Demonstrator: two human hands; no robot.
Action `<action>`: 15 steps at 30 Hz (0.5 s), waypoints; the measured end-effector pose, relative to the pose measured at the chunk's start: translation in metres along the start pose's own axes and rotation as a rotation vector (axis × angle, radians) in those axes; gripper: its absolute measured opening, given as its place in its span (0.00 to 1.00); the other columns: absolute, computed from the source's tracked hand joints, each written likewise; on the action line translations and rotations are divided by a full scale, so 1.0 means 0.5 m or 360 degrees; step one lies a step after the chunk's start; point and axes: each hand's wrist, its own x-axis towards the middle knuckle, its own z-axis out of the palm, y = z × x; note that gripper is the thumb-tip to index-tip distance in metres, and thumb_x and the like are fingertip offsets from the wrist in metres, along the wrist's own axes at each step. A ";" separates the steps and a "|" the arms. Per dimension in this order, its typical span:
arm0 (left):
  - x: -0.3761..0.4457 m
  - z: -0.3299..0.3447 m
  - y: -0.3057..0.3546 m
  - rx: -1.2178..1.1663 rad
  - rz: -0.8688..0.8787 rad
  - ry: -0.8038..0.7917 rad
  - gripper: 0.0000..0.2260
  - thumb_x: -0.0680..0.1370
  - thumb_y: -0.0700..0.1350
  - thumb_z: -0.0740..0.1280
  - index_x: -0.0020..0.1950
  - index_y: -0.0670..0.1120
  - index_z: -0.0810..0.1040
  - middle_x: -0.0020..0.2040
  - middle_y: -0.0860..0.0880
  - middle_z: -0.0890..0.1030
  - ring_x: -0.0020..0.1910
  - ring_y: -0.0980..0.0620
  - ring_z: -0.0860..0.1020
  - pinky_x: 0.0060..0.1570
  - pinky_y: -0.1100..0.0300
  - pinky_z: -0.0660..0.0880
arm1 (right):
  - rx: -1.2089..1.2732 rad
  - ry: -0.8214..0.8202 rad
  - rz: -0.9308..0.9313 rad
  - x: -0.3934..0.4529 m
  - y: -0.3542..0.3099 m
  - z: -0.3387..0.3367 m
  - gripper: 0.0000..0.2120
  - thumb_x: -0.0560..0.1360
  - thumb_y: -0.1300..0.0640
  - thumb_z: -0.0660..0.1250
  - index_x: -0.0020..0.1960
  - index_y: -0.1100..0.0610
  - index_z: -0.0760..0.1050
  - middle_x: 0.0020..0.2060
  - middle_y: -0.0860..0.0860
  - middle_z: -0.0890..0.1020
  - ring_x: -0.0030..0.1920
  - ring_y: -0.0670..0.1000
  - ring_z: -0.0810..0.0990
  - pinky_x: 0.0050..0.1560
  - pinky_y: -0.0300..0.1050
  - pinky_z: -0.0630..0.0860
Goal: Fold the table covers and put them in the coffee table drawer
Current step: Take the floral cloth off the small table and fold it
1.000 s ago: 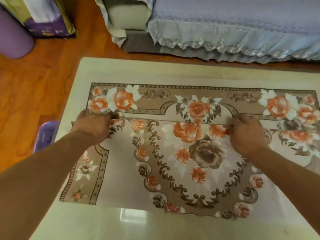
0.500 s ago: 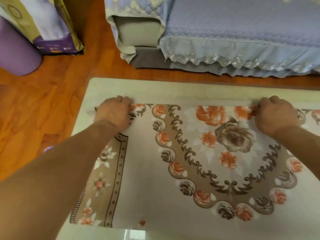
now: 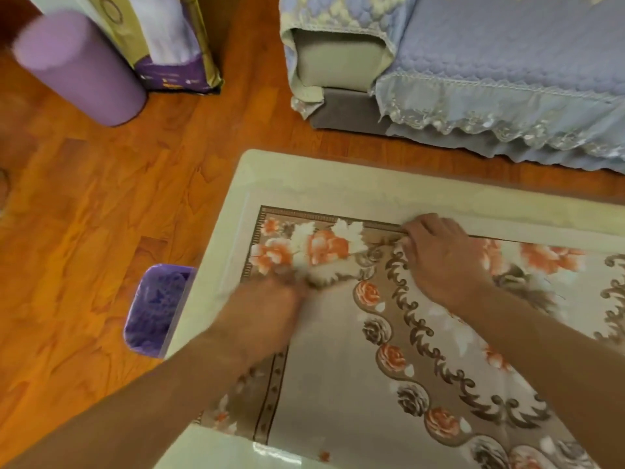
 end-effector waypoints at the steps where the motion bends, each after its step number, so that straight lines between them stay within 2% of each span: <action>1: -0.031 0.007 0.001 -0.0262 0.0111 -0.0154 0.10 0.81 0.57 0.61 0.53 0.56 0.80 0.50 0.57 0.81 0.47 0.55 0.80 0.48 0.54 0.80 | 0.0072 -0.0057 -0.0090 0.019 -0.032 0.006 0.21 0.82 0.50 0.51 0.61 0.58 0.78 0.57 0.57 0.79 0.56 0.62 0.78 0.62 0.59 0.72; 2: -0.057 0.018 0.001 -0.0543 0.0136 -0.0280 0.15 0.81 0.63 0.59 0.52 0.57 0.81 0.52 0.60 0.80 0.51 0.59 0.78 0.53 0.56 0.78 | 0.0116 -0.0144 -0.0170 0.037 -0.066 0.011 0.21 0.83 0.50 0.51 0.64 0.56 0.77 0.61 0.55 0.79 0.61 0.60 0.76 0.66 0.57 0.70; 3: -0.076 0.032 -0.007 -0.0766 0.0092 -0.0252 0.17 0.81 0.64 0.57 0.55 0.58 0.81 0.55 0.62 0.78 0.56 0.62 0.76 0.58 0.58 0.75 | 0.0145 -0.0249 -0.0220 0.051 -0.099 0.015 0.21 0.84 0.49 0.51 0.68 0.54 0.75 0.66 0.54 0.76 0.67 0.58 0.73 0.71 0.56 0.66; 4: -0.090 0.054 -0.028 -0.0869 0.0006 -0.0063 0.17 0.82 0.62 0.57 0.59 0.57 0.81 0.60 0.61 0.76 0.60 0.62 0.74 0.62 0.59 0.74 | 0.0139 -0.0353 -0.0255 0.062 -0.129 0.021 0.20 0.84 0.49 0.52 0.72 0.53 0.72 0.72 0.53 0.71 0.73 0.57 0.67 0.75 0.55 0.61; 6: -0.104 0.098 -0.086 -0.0723 -0.0200 0.0318 0.20 0.84 0.58 0.54 0.71 0.53 0.75 0.70 0.54 0.73 0.68 0.55 0.71 0.70 0.57 0.69 | 0.0014 -0.0516 -0.0321 0.077 -0.171 0.033 0.23 0.85 0.48 0.52 0.79 0.49 0.60 0.80 0.51 0.57 0.80 0.57 0.52 0.79 0.55 0.51; 7: -0.110 0.114 -0.116 -0.0572 -0.0297 0.0342 0.23 0.85 0.57 0.52 0.76 0.51 0.71 0.75 0.51 0.70 0.73 0.52 0.68 0.74 0.55 0.65 | -0.0055 -0.0576 -0.0350 0.081 -0.187 0.038 0.24 0.85 0.46 0.50 0.80 0.49 0.56 0.82 0.50 0.50 0.81 0.56 0.46 0.79 0.56 0.47; 9: -0.129 0.153 -0.165 -0.0235 -0.0307 0.0204 0.26 0.85 0.58 0.48 0.82 0.50 0.60 0.82 0.48 0.58 0.80 0.46 0.58 0.78 0.53 0.53 | -0.0154 -0.0642 -0.0374 0.087 -0.209 0.051 0.26 0.85 0.44 0.46 0.82 0.49 0.48 0.82 0.48 0.42 0.81 0.57 0.38 0.80 0.57 0.43; 11: -0.146 0.175 -0.178 -0.0047 -0.0270 0.0057 0.27 0.85 0.60 0.44 0.83 0.52 0.52 0.83 0.51 0.47 0.82 0.45 0.47 0.78 0.50 0.45 | -0.0252 -0.0648 -0.0346 0.082 -0.212 0.068 0.29 0.84 0.42 0.42 0.82 0.50 0.43 0.81 0.49 0.39 0.80 0.57 0.35 0.79 0.59 0.40; 15: -0.158 0.181 -0.175 0.0024 -0.0298 0.0029 0.29 0.84 0.62 0.42 0.83 0.51 0.51 0.83 0.52 0.46 0.82 0.43 0.44 0.79 0.49 0.43 | -0.0438 -0.0526 -0.0352 0.059 -0.218 0.094 0.34 0.81 0.39 0.37 0.83 0.52 0.43 0.82 0.51 0.41 0.80 0.59 0.37 0.78 0.60 0.39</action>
